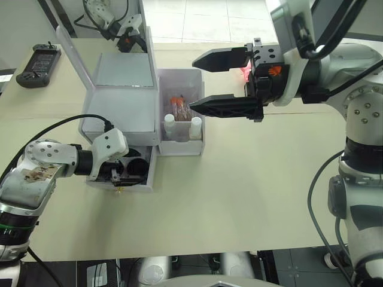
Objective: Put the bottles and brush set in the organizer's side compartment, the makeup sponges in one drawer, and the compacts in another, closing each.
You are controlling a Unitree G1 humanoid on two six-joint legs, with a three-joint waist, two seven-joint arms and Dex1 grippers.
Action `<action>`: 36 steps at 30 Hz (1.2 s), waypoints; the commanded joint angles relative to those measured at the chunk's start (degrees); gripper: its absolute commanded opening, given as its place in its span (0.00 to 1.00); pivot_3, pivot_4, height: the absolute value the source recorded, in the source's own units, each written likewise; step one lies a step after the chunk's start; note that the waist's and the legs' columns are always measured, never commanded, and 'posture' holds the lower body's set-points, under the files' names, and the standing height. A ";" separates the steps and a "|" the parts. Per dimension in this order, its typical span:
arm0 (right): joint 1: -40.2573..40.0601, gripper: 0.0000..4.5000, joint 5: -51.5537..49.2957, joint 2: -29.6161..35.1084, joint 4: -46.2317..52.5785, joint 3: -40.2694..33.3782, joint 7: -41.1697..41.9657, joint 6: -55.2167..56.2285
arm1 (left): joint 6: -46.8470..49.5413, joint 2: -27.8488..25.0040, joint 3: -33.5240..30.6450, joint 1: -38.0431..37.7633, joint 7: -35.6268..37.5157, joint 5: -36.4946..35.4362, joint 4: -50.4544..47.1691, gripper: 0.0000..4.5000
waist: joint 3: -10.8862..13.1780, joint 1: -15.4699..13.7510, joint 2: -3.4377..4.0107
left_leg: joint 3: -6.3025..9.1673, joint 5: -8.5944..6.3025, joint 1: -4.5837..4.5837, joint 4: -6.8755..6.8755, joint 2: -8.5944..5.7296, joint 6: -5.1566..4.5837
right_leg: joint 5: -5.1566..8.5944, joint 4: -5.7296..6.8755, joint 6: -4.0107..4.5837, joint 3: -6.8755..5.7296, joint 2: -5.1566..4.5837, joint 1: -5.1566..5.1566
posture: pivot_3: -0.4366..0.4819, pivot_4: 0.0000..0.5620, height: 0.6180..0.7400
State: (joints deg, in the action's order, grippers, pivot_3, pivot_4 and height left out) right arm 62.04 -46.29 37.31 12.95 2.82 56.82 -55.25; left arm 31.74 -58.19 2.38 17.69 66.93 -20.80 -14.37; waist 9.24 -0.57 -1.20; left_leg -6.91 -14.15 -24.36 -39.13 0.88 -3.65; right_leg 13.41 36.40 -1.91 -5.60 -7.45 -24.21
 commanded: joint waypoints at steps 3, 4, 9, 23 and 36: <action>0.89 1.00 -0.32 0.63 1.09 -2.12 0.18 0.99 | 8.29 -4.51 -6.09 -0.48 1.23 -5.60 -4.59 1.00 | 0.00 0.14 -0.01 | 0.03 0.00 -0.01 -0.03 0.01 0.00 | 0.00 0.03 0.00 0.00 0.00 -0.02 | 0.48 0.27 1.00; 1.04 1.00 -0.36 0.67 1.03 -2.19 0.21 0.94 | 9.16 -5.07 -7.15 -0.97 1.09 -6.27 -5.23 1.00 | 0.00 0.20 0.00 | 0.03 0.00 -0.01 -0.03 0.01 0.00 | 0.00 0.04 0.00 0.00 0.00 -0.02 | 0.48 0.27 1.00; 0.59 1.00 -0.30 1.64 1.15 -2.25 1.14 1.06 | 13.68 -7.19 -16.09 -4.93 0.12 -10.33 -8.80 1.00 | 0.01 0.24 0.00 | 0.05 0.00 0.00 -0.04 0.01 0.00 | 0.01 0.13 -0.01 0.01 0.00 -0.04 | 0.48 0.27 1.00; -0.29 1.00 6.37 9.01 -4.90 0.12 16.79 12.21 | 11.09 9.75 -52.96 -41.58 2.87 -20.02 -22.71 0.88 | 0.01 1.39 0.01 | 0.05 0.00 0.09 0.11 0.08 0.02 | 0.02 -0.28 0.01 0.04 0.00 -0.01 | 0.48 0.27 1.00; 2.76 1.00 11.06 6.18 -9.88 2.46 20.36 15.87 | -6.46 29.19 -41.63 -50.11 -8.96 -9.72 -13.49 0.00 | -0.02 0.65 -0.03 | 0.07 -0.11 0.11 0.02 0.05 -0.13 | 0.02 -0.29 0.05 0.04 -0.15 0.07 | 0.48 0.27 1.00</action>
State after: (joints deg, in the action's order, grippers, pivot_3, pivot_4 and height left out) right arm 63.10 -35.59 43.37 2.82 6.21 76.81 -40.52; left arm 28.47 -30.00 -40.67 -32.77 60.00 -31.70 -27.98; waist 9.22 0.08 -1.23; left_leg -6.84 -14.28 -24.24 -39.11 0.94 -3.81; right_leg 13.43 36.10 -1.85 -5.56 -7.61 -24.13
